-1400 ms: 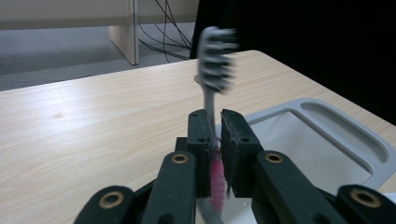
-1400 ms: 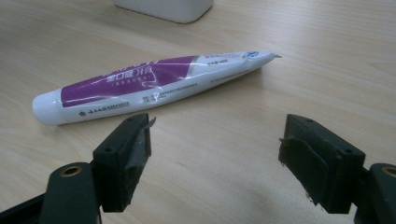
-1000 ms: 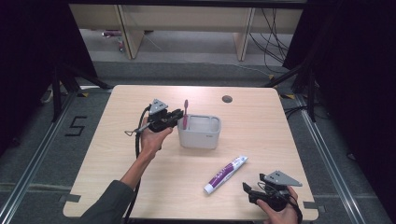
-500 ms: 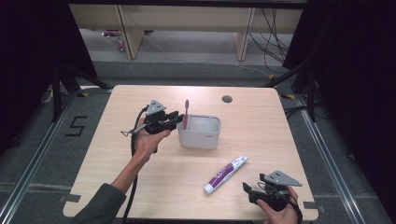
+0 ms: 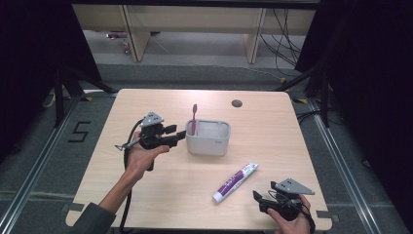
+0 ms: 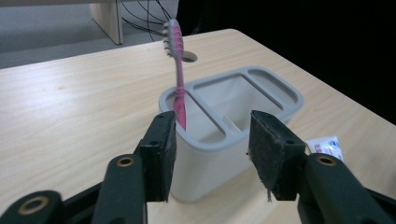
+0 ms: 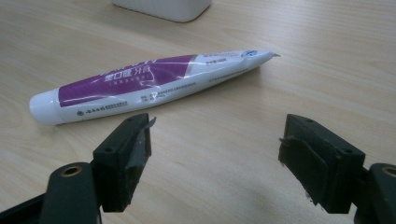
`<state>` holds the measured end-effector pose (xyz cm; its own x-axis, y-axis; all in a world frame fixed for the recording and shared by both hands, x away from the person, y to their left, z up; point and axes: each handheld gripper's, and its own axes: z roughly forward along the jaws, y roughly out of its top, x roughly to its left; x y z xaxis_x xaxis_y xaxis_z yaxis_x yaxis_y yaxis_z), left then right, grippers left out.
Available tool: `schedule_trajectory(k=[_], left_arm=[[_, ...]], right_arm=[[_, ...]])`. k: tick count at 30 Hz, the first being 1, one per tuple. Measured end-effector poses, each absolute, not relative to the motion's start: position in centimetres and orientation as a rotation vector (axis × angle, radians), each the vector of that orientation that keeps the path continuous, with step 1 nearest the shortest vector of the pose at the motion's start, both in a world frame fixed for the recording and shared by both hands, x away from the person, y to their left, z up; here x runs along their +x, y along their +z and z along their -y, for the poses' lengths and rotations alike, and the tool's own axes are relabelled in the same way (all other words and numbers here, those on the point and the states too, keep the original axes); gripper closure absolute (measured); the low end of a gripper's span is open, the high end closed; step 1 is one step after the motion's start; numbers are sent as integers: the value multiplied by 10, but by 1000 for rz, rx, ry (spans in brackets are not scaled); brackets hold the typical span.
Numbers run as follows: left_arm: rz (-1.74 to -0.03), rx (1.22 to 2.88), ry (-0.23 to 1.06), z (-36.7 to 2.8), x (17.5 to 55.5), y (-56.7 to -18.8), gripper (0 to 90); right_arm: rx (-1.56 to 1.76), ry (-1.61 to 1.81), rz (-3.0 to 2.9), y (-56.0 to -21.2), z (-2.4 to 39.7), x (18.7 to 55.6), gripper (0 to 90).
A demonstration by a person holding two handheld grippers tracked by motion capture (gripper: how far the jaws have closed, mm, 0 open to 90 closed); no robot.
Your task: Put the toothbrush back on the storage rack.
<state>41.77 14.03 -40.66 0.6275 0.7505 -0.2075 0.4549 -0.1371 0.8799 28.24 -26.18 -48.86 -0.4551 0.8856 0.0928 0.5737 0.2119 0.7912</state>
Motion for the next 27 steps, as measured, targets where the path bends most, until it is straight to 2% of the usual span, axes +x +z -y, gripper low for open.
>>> schedule_trajectory(k=[7, 15, 20, 27], left_arm=[[-993, 1810, 277, -155, 392, -414, 336], [-979, 1830, 237, -171, 365, -436, 227], [-988, 1824, 232, -182, 352, -452, 179], [-971, 1859, 227, -196, 334, -465, 165]], right_arm=[[1404, 1111, -2118, -488, 259, 280, 249], [1345, 1103, -2124, -488, 261, 282, 255], [1353, 1112, -2131, -489, 259, 282, 260], [1337, 1111, -2122, -488, 260, 282, 260]])
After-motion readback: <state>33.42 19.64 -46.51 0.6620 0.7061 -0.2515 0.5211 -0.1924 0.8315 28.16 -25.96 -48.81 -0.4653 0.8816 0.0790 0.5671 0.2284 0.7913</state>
